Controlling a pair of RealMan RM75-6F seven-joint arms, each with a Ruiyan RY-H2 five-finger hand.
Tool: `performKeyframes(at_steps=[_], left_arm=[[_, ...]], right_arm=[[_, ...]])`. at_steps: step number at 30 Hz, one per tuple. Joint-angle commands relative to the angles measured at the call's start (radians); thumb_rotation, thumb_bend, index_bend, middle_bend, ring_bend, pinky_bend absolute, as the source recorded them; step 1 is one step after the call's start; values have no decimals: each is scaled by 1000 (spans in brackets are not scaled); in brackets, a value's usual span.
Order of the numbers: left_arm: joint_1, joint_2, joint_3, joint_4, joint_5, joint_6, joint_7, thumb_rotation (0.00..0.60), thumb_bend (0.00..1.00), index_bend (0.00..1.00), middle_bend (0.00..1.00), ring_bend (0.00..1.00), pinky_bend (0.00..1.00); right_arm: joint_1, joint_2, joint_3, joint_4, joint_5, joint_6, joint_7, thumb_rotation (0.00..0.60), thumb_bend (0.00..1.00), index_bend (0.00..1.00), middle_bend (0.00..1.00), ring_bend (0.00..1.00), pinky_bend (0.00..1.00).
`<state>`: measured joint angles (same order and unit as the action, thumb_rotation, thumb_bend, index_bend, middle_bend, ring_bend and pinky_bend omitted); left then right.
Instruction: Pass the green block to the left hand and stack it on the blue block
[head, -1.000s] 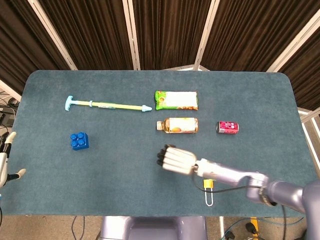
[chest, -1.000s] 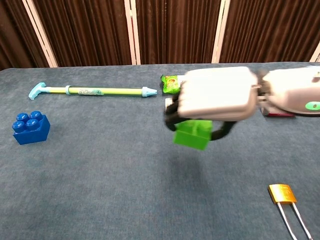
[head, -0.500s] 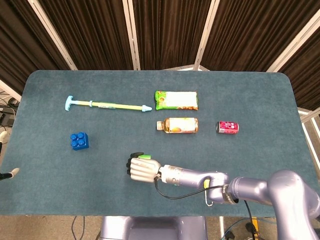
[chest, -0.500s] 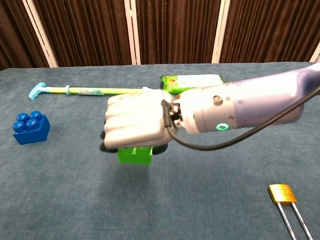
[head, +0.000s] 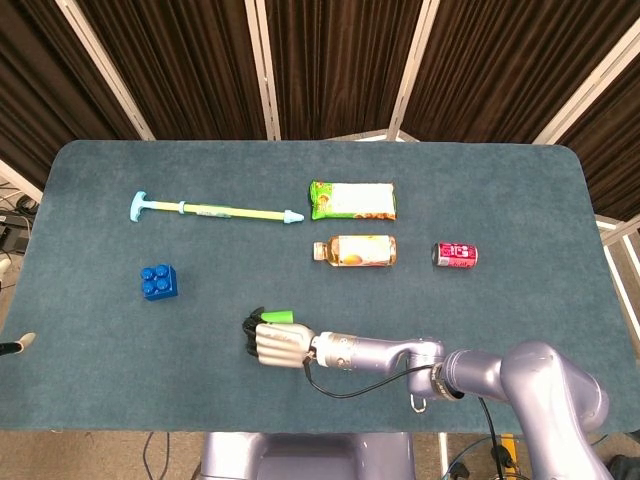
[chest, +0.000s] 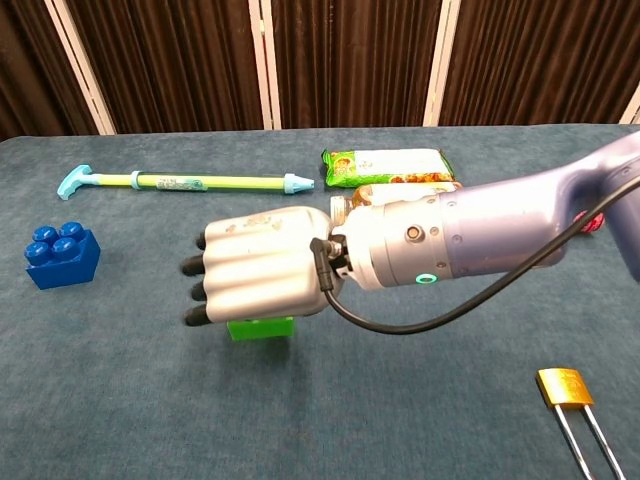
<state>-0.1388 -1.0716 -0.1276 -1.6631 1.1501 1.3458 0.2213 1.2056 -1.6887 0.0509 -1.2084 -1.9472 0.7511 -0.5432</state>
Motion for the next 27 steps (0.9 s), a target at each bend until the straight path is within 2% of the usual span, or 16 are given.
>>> performKeyframes(at_steps=[1, 11, 14, 18, 20, 22, 27], left_arm=[[-1, 0, 0, 2, -1, -2, -1, 600, 0, 0, 0, 0, 0], [-4, -9, 11, 12, 34, 12, 4, 600, 0, 0, 0, 0, 0], [-6, -16, 19, 23, 74, 22, -10, 600, 0, 0, 0, 0, 0], [-24, -31, 36, 57, 173, 31, -38, 600, 0, 0, 0, 0, 0], [-46, -37, 44, 75, 228, 20, -48, 600, 0, 0, 0, 0, 0], [-96, -42, 58, 101, 324, -14, -66, 600, 0, 0, 0, 0, 0], [-207, -75, 74, 148, 489, -82, -120, 600, 0, 0, 0, 0, 0]], right_arm=[[2, 36, -15, -18, -41, 55, -28, 600, 0, 0, 0, 0, 9], [-76, 215, -68, -97, -64, 208, -18, 600, 0, 0, 0, 0, 0], [-110, 269, -90, -106, -67, 261, 6, 600, 0, 0, 0, 0, 0], [-203, 369, -136, -83, -65, 404, 78, 600, 0, 0, 0, 0, 0], [-258, 402, -146, -75, -29, 460, 120, 600, 0, 0, 0, 0, 0], [-358, 448, -149, -87, 72, 529, 196, 600, 0, 0, 0, 0, 0], [-502, 507, -136, -157, 237, 601, 268, 600, 0, 0, 0, 0, 0]])
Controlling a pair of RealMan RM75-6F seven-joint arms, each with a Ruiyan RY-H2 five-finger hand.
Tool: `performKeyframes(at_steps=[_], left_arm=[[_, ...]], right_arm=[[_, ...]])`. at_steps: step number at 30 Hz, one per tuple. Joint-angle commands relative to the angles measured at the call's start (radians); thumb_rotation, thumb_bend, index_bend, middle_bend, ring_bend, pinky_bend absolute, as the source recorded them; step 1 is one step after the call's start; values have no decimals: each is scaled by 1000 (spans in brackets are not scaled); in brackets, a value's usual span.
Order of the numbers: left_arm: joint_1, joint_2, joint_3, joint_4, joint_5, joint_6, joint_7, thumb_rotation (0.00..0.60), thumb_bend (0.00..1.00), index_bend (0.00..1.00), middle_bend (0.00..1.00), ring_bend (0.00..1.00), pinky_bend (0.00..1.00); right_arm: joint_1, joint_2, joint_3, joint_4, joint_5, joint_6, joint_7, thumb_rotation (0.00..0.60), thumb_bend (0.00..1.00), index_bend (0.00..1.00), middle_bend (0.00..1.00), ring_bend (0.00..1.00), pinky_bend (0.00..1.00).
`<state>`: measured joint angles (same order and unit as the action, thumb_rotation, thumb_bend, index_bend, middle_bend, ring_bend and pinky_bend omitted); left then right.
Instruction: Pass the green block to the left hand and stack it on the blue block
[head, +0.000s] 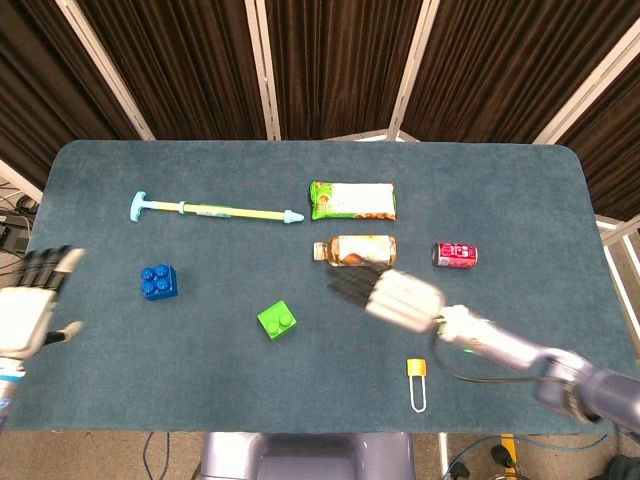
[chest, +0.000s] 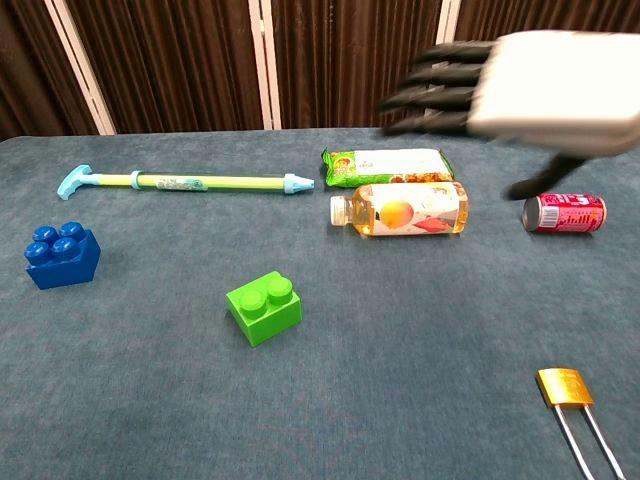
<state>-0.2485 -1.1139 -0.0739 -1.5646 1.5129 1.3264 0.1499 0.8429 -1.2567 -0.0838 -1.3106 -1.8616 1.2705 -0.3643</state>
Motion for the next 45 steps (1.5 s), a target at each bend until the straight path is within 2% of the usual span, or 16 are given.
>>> performKeyframes(at_steps=[1, 5, 7, 13, 22, 31, 34, 36, 41, 42, 45], left_arm=[[-110, -39, 21, 53, 139, -72, -49, 600, 0, 0, 0, 0, 0], [-226, -117, 12, 83, 200, -179, -56, 600, 0, 2, 0, 0, 0], [-302, -182, 10, 110, 248, -237, -60, 600, 0, 6, 0, 0, 0], [-464, -307, -7, 136, 240, -433, -50, 600, 0, 8, 0, 0, 0], [-591, -417, -35, 191, 152, -601, 28, 600, 0, 23, 3, 0, 0], [-642, -477, -29, 244, 93, -653, 82, 600, 0, 68, 74, 40, 0], [-648, -488, -25, 254, 80, -656, 91, 600, 0, 126, 124, 86, 11], [-651, -497, -22, 261, 72, -657, 91, 600, 0, 187, 176, 131, 64], [-652, -523, -16, 281, 56, -634, 101, 600, 0, 505, 453, 361, 274], [-648, -530, -19, 286, 53, -618, 110, 600, 0, 548, 490, 395, 306], [-637, -538, -24, 283, 23, -596, 138, 600, 0, 595, 531, 432, 343]], right_arm=[[-153, 81, 0, -63, 169, 87, 98, 600, 0, 0, 0, 0, 0], [-268, 114, 13, -146, 311, 131, 186, 600, 0, 0, 0, 0, 0], [-330, 125, 11, -197, 388, 136, 209, 600, 0, 0, 0, 0, 0], [-435, 127, 1, -278, 476, 141, 193, 600, 0, 0, 0, 0, 0], [-529, 115, 15, -354, 525, 161, 205, 600, 0, 0, 0, 0, 0], [-558, 116, 48, -356, 516, 168, 177, 600, 0, 0, 0, 0, 0], [-561, 116, 56, -353, 514, 161, 180, 600, 0, 0, 0, 0, 0], [-562, 115, 61, -350, 513, 156, 182, 600, 0, 0, 0, 0, 0], [-566, 113, 73, -345, 504, 143, 187, 600, 0, 0, 0, 0, 0], [-567, 112, 76, -344, 501, 142, 188, 600, 0, 0, 0, 0, 0], [-571, 111, 81, -341, 493, 136, 190, 600, 0, 0, 0, 0, 0]])
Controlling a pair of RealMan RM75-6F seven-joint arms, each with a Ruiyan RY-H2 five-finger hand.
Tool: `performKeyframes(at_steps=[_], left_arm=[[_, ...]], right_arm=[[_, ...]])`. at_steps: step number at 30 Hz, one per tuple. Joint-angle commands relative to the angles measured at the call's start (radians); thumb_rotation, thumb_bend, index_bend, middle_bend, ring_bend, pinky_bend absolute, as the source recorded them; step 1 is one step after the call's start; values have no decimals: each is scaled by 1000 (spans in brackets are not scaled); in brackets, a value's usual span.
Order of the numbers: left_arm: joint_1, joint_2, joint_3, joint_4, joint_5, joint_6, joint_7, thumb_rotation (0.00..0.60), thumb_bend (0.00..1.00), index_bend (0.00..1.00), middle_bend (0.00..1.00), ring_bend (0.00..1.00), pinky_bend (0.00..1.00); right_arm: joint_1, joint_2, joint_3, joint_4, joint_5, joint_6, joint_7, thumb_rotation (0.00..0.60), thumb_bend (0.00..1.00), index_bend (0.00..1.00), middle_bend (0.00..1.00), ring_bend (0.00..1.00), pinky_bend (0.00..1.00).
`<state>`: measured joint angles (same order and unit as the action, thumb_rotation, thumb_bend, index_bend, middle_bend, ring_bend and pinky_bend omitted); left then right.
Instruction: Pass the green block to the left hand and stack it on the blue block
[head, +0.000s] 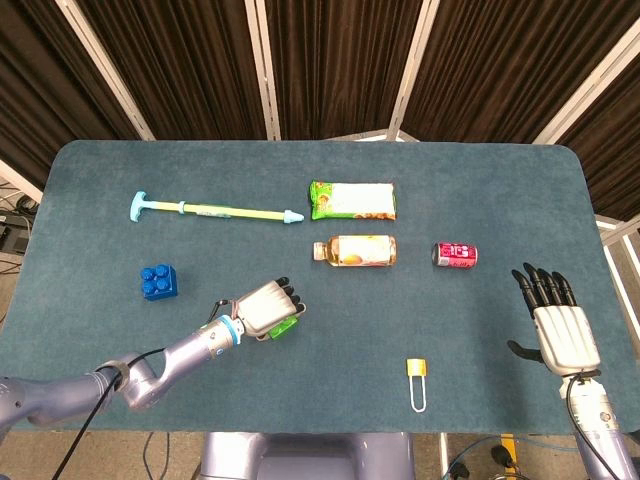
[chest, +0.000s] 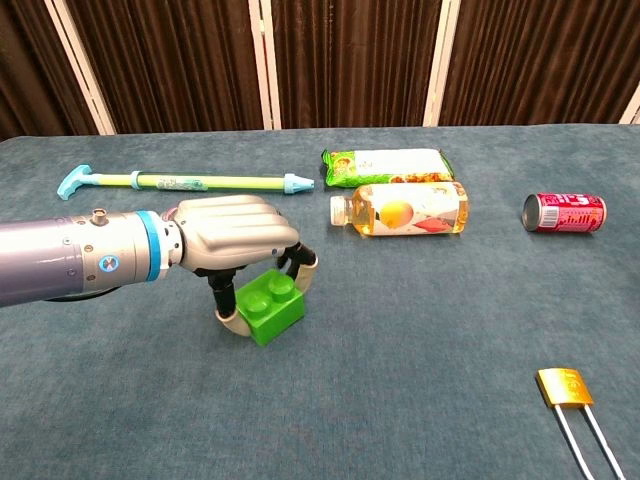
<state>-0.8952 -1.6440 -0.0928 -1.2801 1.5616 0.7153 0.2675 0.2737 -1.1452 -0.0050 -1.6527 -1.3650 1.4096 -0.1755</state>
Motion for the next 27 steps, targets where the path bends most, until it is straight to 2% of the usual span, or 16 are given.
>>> performKeyframes(at_steps=[1, 7, 16, 21, 27], left_arm=[[15, -3, -13, -13, -43, 25, 27, 600, 0, 604, 538, 439, 349], [63, 112, -56, -144, -140, 96, 68, 600, 0, 619, 548, 452, 361], [200, 310, -71, -297, -323, 231, 76, 600, 0, 620, 550, 454, 361], [266, 370, -77, -344, -434, 301, 87, 600, 0, 620, 554, 459, 361], [311, 426, -74, -391, -575, 323, 104, 600, 0, 614, 552, 459, 361]], right_arm=[[-4, 0, 5, 1, -8, -4, 2, 600, 0, 0, 0, 0, 0], [-15, 1, 7, -5, -35, -8, 1, 600, 0, 0, 0, 0, 0], [-25, 3, 3, -25, -80, -15, -7, 600, 0, 0, 0, 0, 0], [-30, 4, -1, -36, -109, -14, -14, 600, 0, 0, 0, 0, 0], [-35, 5, -4, -53, -144, -13, -17, 600, 0, 0, 0, 0, 0]])
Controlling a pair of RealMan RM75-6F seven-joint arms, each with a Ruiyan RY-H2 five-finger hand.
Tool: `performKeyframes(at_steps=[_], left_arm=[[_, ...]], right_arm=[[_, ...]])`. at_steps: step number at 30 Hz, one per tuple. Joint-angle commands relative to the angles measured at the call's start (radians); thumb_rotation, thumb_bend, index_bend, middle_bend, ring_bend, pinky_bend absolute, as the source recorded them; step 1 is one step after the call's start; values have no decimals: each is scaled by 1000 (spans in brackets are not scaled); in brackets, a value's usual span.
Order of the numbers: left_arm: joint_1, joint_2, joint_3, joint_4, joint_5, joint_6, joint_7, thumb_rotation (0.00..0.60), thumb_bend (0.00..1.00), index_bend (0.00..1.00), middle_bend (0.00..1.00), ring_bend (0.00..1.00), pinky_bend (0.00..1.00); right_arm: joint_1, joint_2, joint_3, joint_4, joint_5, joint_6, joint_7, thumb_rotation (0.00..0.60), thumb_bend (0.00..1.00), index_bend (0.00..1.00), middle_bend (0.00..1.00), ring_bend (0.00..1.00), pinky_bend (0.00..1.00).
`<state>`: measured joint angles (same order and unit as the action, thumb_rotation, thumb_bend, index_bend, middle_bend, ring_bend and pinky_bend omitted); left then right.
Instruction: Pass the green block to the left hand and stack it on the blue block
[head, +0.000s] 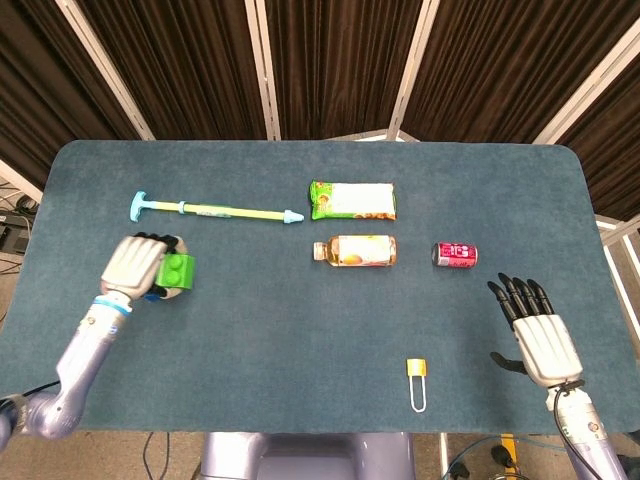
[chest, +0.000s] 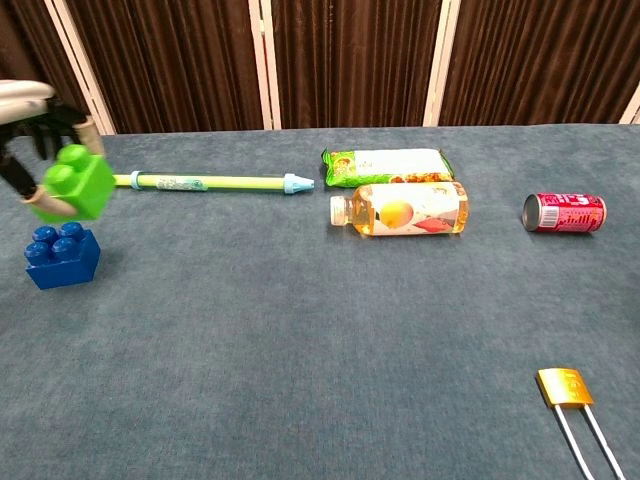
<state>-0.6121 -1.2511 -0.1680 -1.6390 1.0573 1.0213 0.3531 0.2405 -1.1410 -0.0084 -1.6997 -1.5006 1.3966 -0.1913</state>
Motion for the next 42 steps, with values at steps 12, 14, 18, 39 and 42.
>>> performKeyframes(at_steps=[12, 14, 18, 39, 42], left_arm=[[5, -28, -13, 11, -334, 39, 123, 600, 0, 600, 539, 450, 358], [-5, -50, -19, 33, -363, 42, 134, 600, 0, 600, 539, 450, 358], [-20, -73, -29, 59, -399, 33, 139, 600, 0, 599, 539, 451, 358], [-62, -90, -10, 108, -431, -38, 150, 600, 0, 598, 539, 453, 358], [-62, -103, -5, 129, -420, -43, 140, 600, 0, 598, 539, 454, 358]], right_arm=[[-5, 9, 5, -10, -30, -19, 18, 600, 0, 0, 0, 0, 0], [-5, 10, 6, -7, -29, -23, 22, 600, 0, 0, 0, 0, 0], [-6, 11, 12, -4, -26, -28, 27, 600, 0, 0, 0, 0, 0], [-14, 18, 25, 0, -20, -35, 37, 600, 0, 0, 0, 0, 0], [-15, 17, 26, 0, -20, -36, 36, 600, 0, 0, 0, 0, 0]])
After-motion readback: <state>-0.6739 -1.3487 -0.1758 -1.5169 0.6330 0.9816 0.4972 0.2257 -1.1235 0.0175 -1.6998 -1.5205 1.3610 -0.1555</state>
